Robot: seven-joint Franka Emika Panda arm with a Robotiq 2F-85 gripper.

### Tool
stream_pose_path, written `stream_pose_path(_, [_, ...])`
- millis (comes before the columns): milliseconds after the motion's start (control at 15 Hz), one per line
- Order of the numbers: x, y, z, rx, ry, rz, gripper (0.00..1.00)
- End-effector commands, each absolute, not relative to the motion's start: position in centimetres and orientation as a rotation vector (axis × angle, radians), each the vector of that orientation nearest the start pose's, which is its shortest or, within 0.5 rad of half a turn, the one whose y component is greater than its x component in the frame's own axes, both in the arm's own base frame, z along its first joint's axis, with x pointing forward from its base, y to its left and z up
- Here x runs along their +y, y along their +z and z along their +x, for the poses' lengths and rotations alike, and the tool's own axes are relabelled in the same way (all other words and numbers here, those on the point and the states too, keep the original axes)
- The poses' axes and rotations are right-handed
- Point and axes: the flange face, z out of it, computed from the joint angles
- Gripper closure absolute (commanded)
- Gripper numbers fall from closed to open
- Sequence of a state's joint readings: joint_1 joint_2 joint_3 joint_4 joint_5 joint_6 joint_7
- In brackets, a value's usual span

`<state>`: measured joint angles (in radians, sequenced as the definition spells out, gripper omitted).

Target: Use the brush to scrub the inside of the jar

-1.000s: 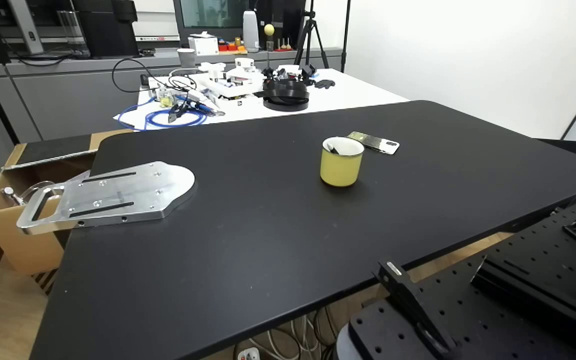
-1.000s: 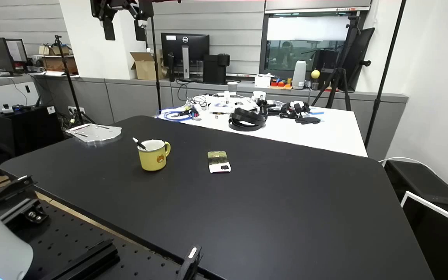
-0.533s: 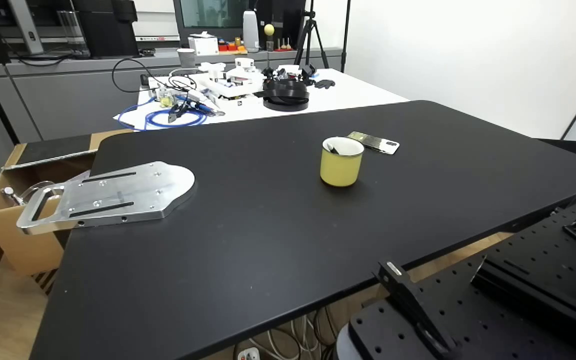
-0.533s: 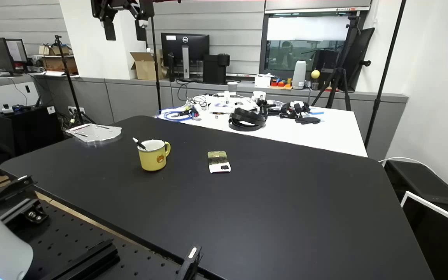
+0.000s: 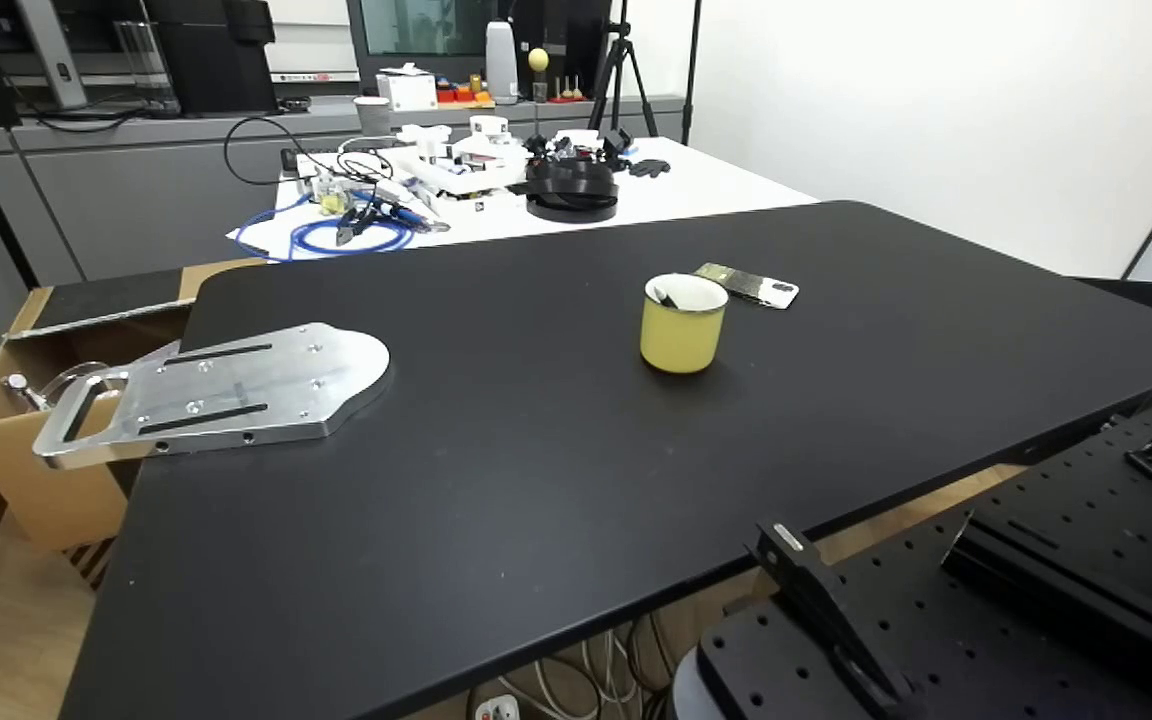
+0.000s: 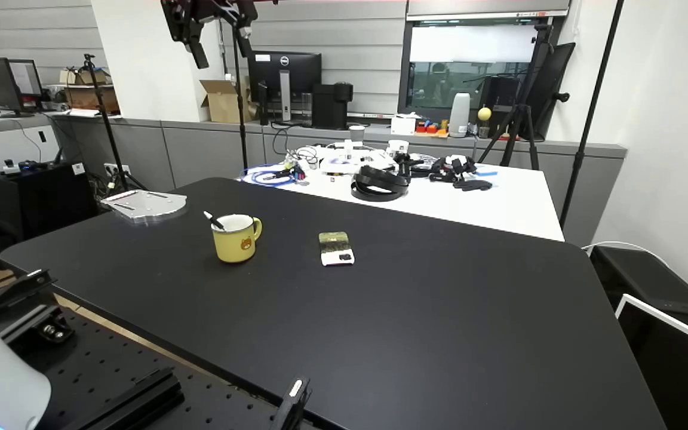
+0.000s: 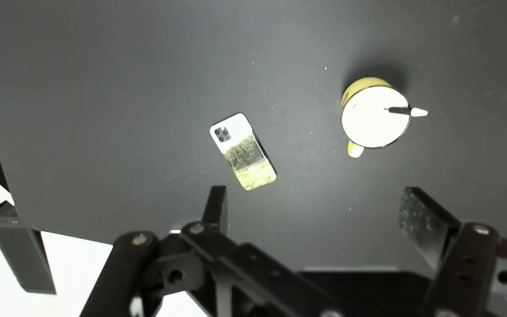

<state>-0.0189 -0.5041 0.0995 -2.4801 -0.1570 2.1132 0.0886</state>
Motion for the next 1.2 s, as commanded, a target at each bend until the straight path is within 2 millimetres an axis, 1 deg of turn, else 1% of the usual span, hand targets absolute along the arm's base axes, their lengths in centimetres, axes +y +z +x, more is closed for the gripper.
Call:
stream_pose_path(0, [5.0,47.3,43.2,-0.011,-0.344,-3.316,0.0])
stream_pose_path(267, [8.1,44.5,44.3,0.055,-0.4,-3.321,0.0])
stream_pose_path(533, [11.4,41.4,45.0,0.097,-0.387,-3.396,0.0])
stream_pose_path(733, [13.1,39.3,45.5,0.273,-0.367,-3.474,0.0])
stream_pose_path(867, [14.4,38.1,45.5,0.316,-0.354,-3.52,0.0])
stream_pose_path(1000, [16.2,37.3,45.6,0.309,-0.366,-3.551,0.0])
stream_pose_path(1133, [17.8,36.4,45.8,0.261,-0.35,-3.566,0.0])
